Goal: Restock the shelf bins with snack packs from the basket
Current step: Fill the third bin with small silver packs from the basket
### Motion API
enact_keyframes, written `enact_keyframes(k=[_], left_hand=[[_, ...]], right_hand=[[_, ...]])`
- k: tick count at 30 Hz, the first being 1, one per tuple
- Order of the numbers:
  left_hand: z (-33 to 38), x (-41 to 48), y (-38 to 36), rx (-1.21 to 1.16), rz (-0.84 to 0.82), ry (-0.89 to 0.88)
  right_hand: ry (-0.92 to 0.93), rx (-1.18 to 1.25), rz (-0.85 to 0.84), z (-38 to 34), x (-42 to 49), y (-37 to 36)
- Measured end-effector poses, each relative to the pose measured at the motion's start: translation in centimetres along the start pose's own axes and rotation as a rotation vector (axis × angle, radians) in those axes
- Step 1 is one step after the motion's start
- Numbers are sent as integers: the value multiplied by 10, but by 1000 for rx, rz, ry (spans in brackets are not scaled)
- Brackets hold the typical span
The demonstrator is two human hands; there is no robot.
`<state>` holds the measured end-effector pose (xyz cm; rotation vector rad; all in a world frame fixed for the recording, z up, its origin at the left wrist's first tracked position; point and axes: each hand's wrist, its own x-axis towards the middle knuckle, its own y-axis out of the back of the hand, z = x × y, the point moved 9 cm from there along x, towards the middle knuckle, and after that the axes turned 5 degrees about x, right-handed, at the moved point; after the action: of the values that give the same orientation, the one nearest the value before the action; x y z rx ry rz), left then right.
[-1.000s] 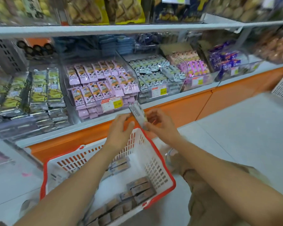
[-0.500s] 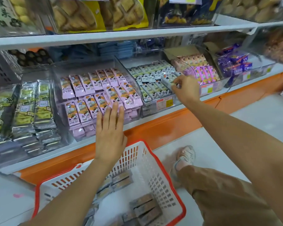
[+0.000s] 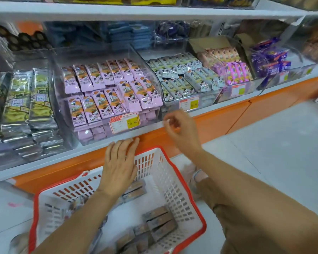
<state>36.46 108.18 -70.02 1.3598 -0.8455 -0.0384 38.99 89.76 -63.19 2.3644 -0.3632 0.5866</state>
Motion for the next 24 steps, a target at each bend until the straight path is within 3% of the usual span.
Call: enact_keyframes(k=[4, 12, 18, 24], left_hand=[[-14, -39, -34, 26, -174, -31], [-86, -109, -94, 131, -463, 211], [-99, -127, -117, 172, -411, 173], [-101, -133, -130, 157, -292, 178]], right_hand=[[-70, 63, -239, 25, -71, -81], [-293, -87, -665, 96, -177, -195], [-360, -275, -861, 136, -218, -250], [-369, -500, -919, 174, -225, -280]])
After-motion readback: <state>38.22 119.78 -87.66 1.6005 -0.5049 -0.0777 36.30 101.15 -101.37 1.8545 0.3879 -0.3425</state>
